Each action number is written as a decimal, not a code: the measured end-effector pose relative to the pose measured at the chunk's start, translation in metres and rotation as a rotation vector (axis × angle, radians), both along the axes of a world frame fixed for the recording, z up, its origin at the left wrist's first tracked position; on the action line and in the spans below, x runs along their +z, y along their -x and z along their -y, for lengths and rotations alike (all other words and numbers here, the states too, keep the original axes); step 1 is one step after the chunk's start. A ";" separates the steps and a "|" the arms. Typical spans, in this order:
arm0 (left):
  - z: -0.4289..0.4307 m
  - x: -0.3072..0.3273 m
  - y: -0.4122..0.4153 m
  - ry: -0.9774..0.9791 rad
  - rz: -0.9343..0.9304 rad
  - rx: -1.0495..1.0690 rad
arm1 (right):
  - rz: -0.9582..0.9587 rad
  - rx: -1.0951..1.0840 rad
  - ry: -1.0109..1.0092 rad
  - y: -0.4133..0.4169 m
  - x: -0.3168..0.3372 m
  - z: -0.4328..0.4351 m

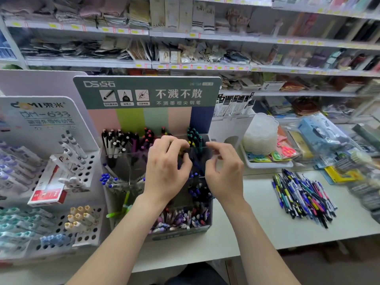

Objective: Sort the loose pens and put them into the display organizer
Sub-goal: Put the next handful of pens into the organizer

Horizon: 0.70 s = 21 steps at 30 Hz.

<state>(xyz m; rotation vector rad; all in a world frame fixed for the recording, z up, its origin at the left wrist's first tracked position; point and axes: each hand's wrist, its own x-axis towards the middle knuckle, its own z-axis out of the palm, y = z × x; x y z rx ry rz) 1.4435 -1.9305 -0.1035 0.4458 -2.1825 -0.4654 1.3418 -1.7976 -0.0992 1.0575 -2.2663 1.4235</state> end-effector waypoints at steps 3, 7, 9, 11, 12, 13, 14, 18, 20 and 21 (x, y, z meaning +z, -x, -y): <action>-0.033 0.004 0.004 -0.268 0.161 -0.237 | 0.310 -0.021 -0.032 0.000 -0.015 -0.034; -0.071 0.001 0.024 -0.534 0.567 -0.582 | 0.762 -0.176 -0.296 0.032 -0.051 -0.088; -0.088 -0.007 0.040 -0.500 0.687 -0.639 | 0.837 -0.193 -0.435 0.051 -0.065 -0.116; -0.106 -0.016 0.059 -0.483 0.727 -0.641 | 0.857 -0.210 -0.464 0.070 -0.076 -0.141; -0.111 -0.021 0.064 -0.469 0.744 -0.632 | 0.851 -0.216 -0.464 0.076 -0.078 -0.148; -0.121 -0.027 0.076 -0.447 0.768 -0.628 | 0.850 -0.228 -0.470 0.088 -0.083 -0.159; -0.130 -0.033 0.089 -0.430 0.797 -0.622 | 0.846 -0.240 -0.484 0.100 -0.087 -0.170; -0.170 -0.064 0.146 -0.411 0.904 -0.593 | 0.822 -0.308 -0.575 0.153 -0.111 -0.221; -0.192 -0.081 0.174 -0.433 0.964 -0.566 | 0.804 -0.334 -0.644 0.179 -0.124 -0.248; -0.203 -0.090 0.187 -0.446 0.995 -0.554 | 0.800 -0.333 -0.674 0.192 -0.131 -0.261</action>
